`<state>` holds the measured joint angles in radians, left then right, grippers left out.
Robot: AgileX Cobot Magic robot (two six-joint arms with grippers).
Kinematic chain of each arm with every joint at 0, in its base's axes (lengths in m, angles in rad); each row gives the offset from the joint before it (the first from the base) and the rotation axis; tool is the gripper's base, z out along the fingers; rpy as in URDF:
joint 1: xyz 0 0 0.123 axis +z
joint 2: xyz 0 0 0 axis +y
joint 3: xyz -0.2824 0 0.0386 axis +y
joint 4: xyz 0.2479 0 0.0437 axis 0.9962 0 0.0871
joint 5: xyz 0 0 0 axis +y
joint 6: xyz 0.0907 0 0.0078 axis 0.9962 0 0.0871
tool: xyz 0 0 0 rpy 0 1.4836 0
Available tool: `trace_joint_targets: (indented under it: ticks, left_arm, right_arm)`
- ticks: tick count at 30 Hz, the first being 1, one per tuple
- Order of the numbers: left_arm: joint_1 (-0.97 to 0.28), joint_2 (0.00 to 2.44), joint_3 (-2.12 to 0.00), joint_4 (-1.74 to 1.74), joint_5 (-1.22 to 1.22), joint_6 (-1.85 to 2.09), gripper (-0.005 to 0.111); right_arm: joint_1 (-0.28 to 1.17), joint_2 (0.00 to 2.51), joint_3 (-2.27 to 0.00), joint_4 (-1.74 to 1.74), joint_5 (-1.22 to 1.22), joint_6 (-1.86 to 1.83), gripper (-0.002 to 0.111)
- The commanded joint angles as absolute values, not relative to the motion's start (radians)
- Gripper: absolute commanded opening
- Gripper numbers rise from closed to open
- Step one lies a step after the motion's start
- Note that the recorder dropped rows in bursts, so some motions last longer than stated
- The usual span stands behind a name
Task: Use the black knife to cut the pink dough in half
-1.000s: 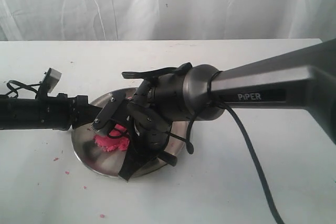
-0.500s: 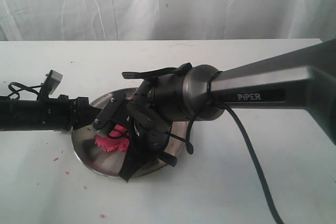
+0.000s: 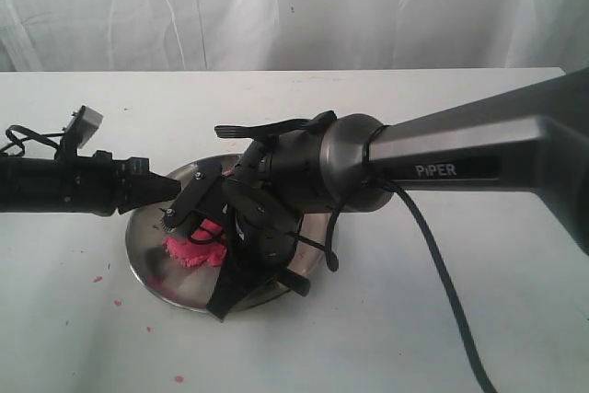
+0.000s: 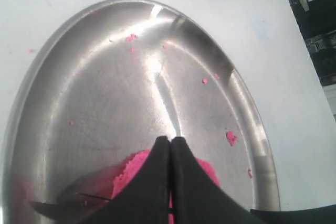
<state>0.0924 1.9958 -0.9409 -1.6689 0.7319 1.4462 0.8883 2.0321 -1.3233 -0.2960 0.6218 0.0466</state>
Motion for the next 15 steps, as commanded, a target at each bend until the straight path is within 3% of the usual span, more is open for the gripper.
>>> trace_joint_targets:
  ticks: [1, 15]
  left_arm:
    - [0.108, 1.947, -0.942, -1.661, 0.742, 1.436, 0.0]
    - [0.104, 1.99, -0.936, -1.606, 0.653, 1.387, 0.0]
  right_arm:
    - [0.883, 2.036, -1.324, -0.29, 0.639, 0.042, 0.0]
    - [0.883, 2.036, -1.324, -0.29, 0.644, 0.042, 0.0]
